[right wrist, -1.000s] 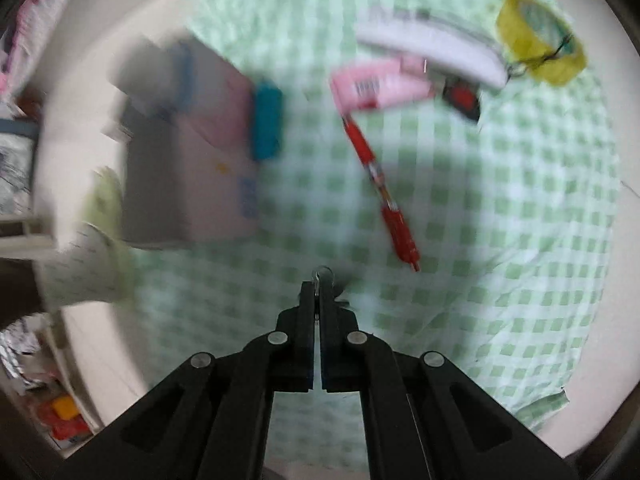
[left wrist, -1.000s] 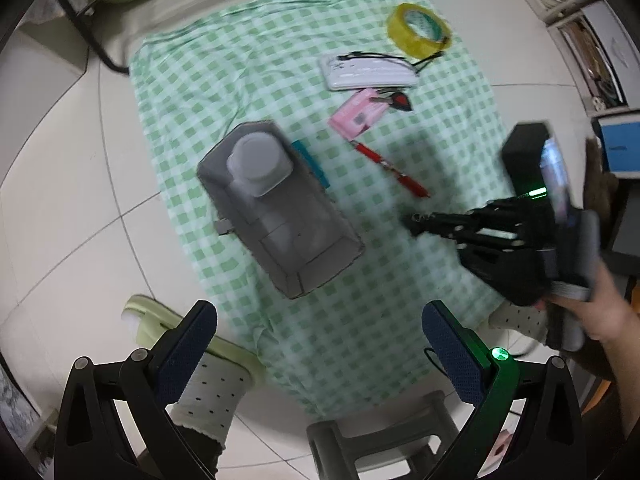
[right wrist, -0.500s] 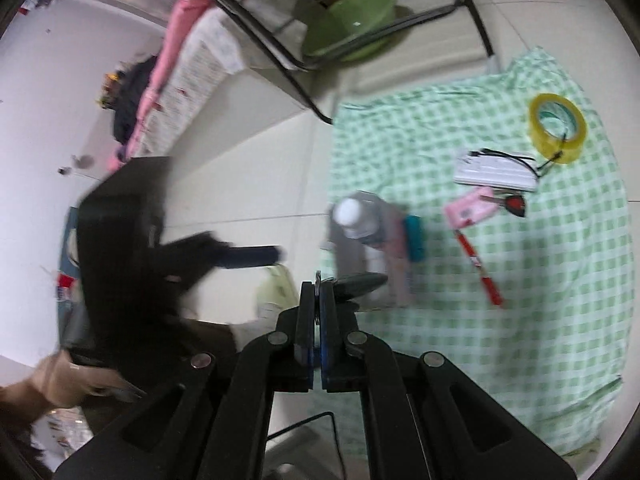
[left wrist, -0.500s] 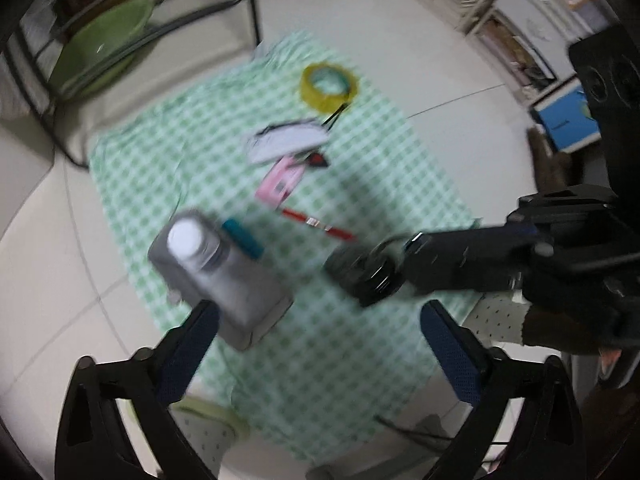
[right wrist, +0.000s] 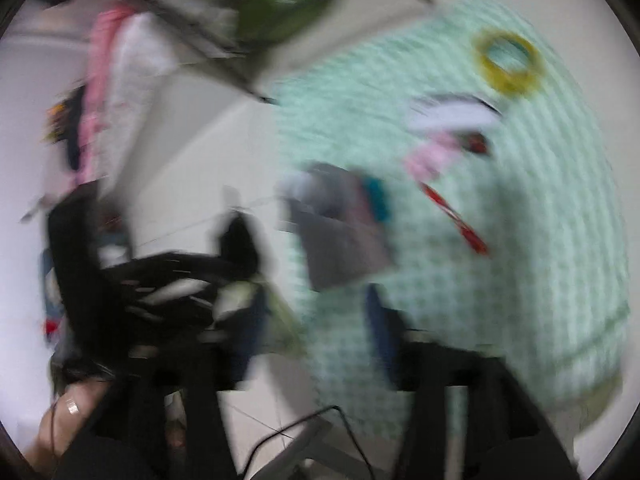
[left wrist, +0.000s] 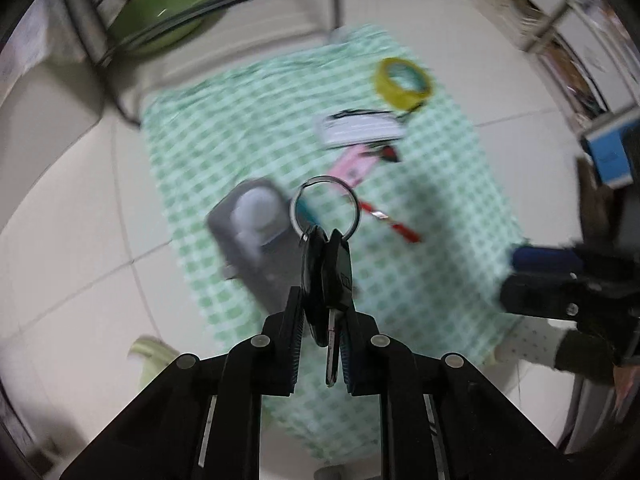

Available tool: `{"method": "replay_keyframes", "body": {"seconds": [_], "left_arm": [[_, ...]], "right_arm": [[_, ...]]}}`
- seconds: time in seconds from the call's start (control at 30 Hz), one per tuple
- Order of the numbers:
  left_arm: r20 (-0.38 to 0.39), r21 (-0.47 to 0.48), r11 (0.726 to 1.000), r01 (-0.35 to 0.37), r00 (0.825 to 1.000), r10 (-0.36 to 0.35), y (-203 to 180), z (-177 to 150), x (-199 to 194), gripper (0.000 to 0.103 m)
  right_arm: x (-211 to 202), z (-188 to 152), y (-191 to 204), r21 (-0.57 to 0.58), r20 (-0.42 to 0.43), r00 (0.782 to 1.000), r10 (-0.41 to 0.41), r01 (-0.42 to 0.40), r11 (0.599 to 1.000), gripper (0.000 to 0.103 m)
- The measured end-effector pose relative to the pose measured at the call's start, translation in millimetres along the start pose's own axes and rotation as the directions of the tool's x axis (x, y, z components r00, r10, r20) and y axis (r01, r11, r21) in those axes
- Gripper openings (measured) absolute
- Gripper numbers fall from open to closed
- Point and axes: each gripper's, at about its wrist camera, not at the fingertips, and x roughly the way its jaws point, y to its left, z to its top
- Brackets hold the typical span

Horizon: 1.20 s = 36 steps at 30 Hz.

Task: Organize rigid objects
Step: 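Carry the keys into the grey box and open the right gripper, then grasp the red pen on the cloth with the right gripper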

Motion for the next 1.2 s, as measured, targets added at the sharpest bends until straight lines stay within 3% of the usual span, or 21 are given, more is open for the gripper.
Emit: {"method": "replay_keyframes", "body": {"seconds": [0.07,0.13,0.2,0.23,0.3,0.37,0.43,0.47,0.6,0.67,0.73,0.8,0.87,0.93,0.97,1.0,1.03,1.1,1.2], "left_arm": [[-0.032,-0.057,0.998,-0.015,0.999,0.013,13,3,11,0.013],[-0.059,-0.103,0.995,-0.012,0.998,0.006,19,10,20,0.013],[-0.074,-0.123,0.992,-0.016,0.997,0.006,17,20,31,0.013],[-0.08,-0.119,0.993,-0.023,0.997,0.014,15,27,38,0.013],[-0.108,-0.126,0.992,-0.029,0.994,0.015,14,36,50,0.014],[-0.164,-0.168,0.985,-0.03,0.986,0.002,14,39,68,0.014],[-0.215,-0.223,0.974,-0.035,0.976,-0.014,18,44,86,0.013],[-0.229,-0.236,0.971,-0.035,0.973,-0.02,19,47,92,0.013],[-0.255,-0.23,0.97,-0.077,0.967,0.017,16,59,111,0.014],[-0.269,-0.218,0.971,-0.095,0.963,0.034,13,62,115,0.014],[-0.276,-0.207,0.972,-0.115,0.959,0.055,9,62,119,0.014],[-0.286,-0.202,0.971,-0.125,0.956,0.063,6,63,121,0.014],[-0.272,-0.205,0.97,-0.128,0.96,0.069,4,60,119,0.02],[-0.259,-0.211,0.97,-0.123,0.964,0.066,4,60,115,0.047],[-0.247,-0.208,0.97,-0.128,0.966,0.075,4,60,111,0.071],[-0.229,-0.198,0.97,-0.139,0.969,0.092,3,60,106,0.088],[-0.204,-0.179,0.971,-0.157,0.972,0.119,0,59,99,0.089],[-0.171,-0.138,0.973,-0.183,0.972,0.159,-8,58,86,0.089],[-0.145,-0.127,0.982,-0.141,0.982,0.122,-16,50,63,0.089]], "right_arm": [[8,-5,-21,0.07,-0.03,0.991,-0.127,0.129,0.989,0.069],[17,-9,-37,0.096,-0.063,0.978,-0.199,0.204,0.974,0.076],[29,-17,-54,0.09,-0.107,0.947,-0.304,0.314,0.945,0.094],[33,-20,-60,0.068,-0.123,0.926,-0.357,0.367,0.928,0.095],[47,-28,-67,-0.057,-0.135,0.847,-0.514,0.511,0.857,0.095],[57,-36,-68,-0.196,-0.112,0.772,-0.625,0.6,0.776,0.095],[66,-47,-68,-0.336,-0.087,0.706,-0.703,0.644,0.687,0.095],[69,-51,-68,-0.373,-0.076,0.689,-0.721,0.65,0.661,0.097],[79,-59,-62,-0.455,-0.043,0.663,-0.747,0.653,0.605,0.101],[85,-59,-57,-0.488,-0.023,0.636,-0.772,0.667,0.563,0.102],[97,-60,-50,-0.525,-0.01,0.582,-0.813,0.689,0.5,0.102],[109,-62,-49,-0.58,0.046,0.519,-0.853,0.71,0.4,0.102],[113,-65,-45,-0.607,0.166,0.504,-0.848,0.73,0.315,0.102],[111,-68,-42,-0.634,0.251,0.511,-0.822,0.728,0.26,0.102],[111,-71,-41,-0.652,0.283,0.528,-0.801,0.718,0.243,0.102],[110,-72,-43,-0.666,0.296,0.545,-0.785,0.706,0.239,0.102],[111,-72,-46,-0.676,0.294,0.554,-0.779,0.697,0.241,0.102],[119,-70,-57,-0.696,0.249,0.544,-0.801,0.676,0.242,0.102],[133,-68,-71,-0.722,0.196,0.557,-0.807,0.639,0.266,0.101]]}}
